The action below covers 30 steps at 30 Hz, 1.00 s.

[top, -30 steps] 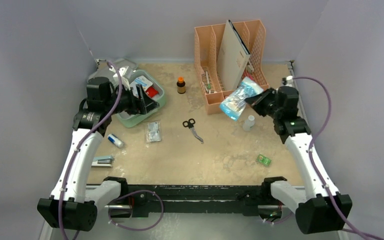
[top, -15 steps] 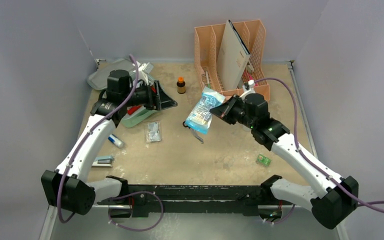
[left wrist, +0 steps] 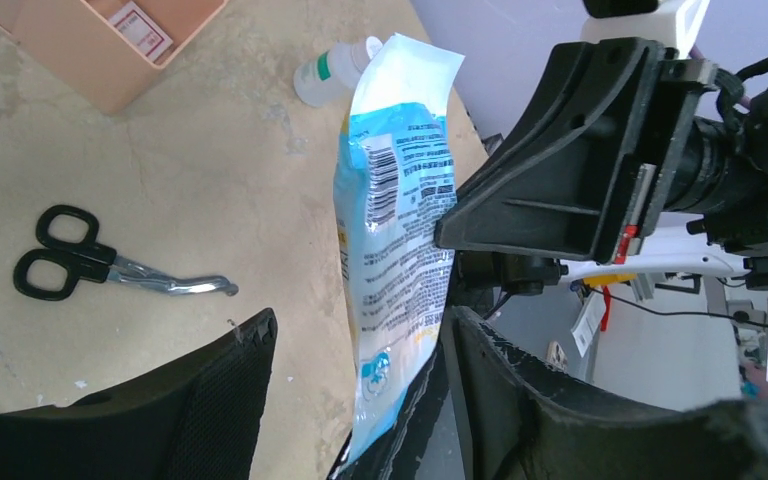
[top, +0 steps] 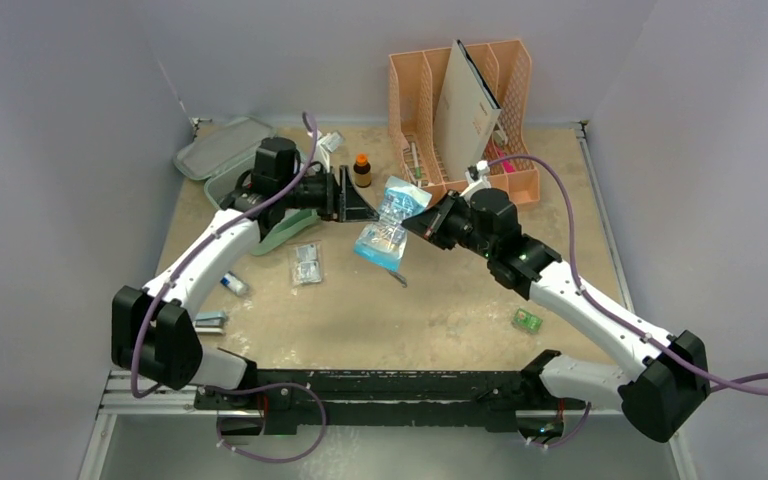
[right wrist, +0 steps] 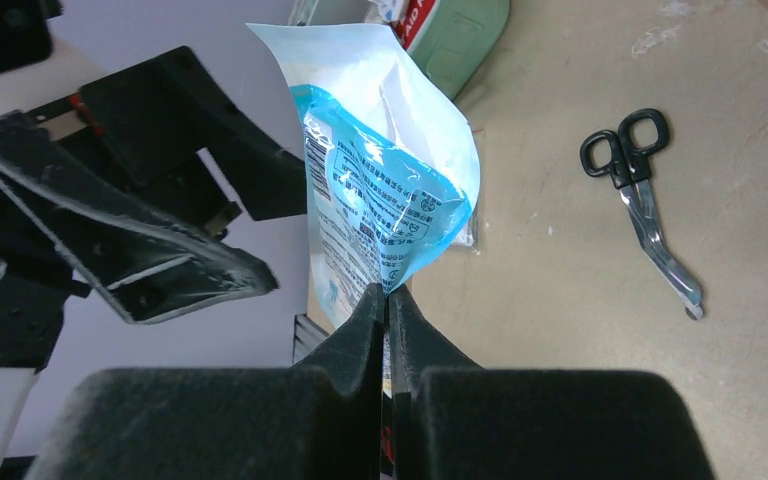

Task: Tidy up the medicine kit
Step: Pick up the medical item at the center of the board.

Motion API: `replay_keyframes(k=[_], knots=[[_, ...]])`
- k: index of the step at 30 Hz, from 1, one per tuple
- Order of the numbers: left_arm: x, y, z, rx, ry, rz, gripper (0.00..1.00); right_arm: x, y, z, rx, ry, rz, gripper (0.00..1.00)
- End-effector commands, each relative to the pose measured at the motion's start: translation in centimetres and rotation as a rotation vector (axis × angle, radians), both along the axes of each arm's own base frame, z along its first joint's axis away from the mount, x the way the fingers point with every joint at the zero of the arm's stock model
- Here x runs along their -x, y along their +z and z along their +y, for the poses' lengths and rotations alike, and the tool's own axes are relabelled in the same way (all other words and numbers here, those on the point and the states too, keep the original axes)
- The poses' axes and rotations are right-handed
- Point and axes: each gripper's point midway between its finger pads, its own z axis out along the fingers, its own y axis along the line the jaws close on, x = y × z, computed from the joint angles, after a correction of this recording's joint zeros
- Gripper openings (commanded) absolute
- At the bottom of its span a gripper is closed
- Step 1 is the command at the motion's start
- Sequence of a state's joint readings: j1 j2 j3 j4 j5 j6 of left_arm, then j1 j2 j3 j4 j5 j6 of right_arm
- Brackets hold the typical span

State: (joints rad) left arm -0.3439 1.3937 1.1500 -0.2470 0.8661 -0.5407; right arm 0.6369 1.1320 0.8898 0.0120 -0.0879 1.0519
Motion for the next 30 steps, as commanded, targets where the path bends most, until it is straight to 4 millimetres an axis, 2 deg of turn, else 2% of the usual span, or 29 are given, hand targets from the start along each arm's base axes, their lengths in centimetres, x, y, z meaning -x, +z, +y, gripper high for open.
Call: replay_keyframes(k=[1, 4, 5, 10, 12, 13, 14, 17, 21, 24, 26, 27, 30], knots=[[-0.1, 1.4, -1.6, 0.046, -0.067, -0.048, 0.58, -0.4, 2.3, 0.5, -0.052, -0.008, -0.065, 0.00], [0.0, 1.1, -2.4, 0.059, -0.104, -0.037, 0.54, -0.3, 2.0, 0.5, -0.052, -0.007, -0.063, 0.00], [0.1, 1.0, -2.5, 0.063, -0.120, -0.032, 0.50, -0.3, 1.9, 0.4, -0.050, -0.007, -0.064, 0.00], [-0.1, 0.4, -2.6, 0.035, -0.149, -0.024, 0.12, -0.4, 1.3, 0.2, -0.025, -0.007, -0.070, 0.00], [-0.7, -0.3, -2.1, -0.034, -0.128, -0.049, 0.00, -0.3, 0.9, 0.1, -0.012, -0.005, -0.069, 0.00], [-1.2, -0.6, -1.8, -0.077, -0.116, -0.066, 0.00, -0.3, 0.7, 0.1, -0.005, 0.000, -0.071, 0.00], [-1.6, -1.0, -1.4, -0.118, -0.109, -0.083, 0.00, -0.2, 0.6, 0.1, 0.000, 0.002, -0.070, 0.05], [-2.8, -1.7, -0.5, -0.208, -0.106, -0.125, 0.00, -0.1, 0.1, 0.0, 0.011, 0.005, -0.065, 0.29], [-4.3, -2.1, 1.0, -0.299, -0.116, -0.195, 0.00, 0.3, -0.2, 0.0, 0.023, 0.026, -0.062, 0.55], [-5.9, -2.3, 3.3, -0.376, -0.109, -0.235, 0.00, 0.7, -0.1, -0.3, 0.033, 0.033, -0.074, 0.73], [-6.6, -2.7, 5.5, -0.431, -0.114, -0.214, 0.00, 1.0, 0.0, -0.7, 0.046, 0.032, -0.085, 0.94], [-7.2, -3.0, 6.7, -0.477, -0.100, -0.203, 0.00, 1.1, -0.1, -0.9, 0.053, 0.030, -0.088, 0.98], [-9.1, -3.8, 10.4, -0.647, -0.074, -0.192, 0.00, 1.6, -0.7, -1.5, 0.082, 0.032, -0.081, 0.99]])
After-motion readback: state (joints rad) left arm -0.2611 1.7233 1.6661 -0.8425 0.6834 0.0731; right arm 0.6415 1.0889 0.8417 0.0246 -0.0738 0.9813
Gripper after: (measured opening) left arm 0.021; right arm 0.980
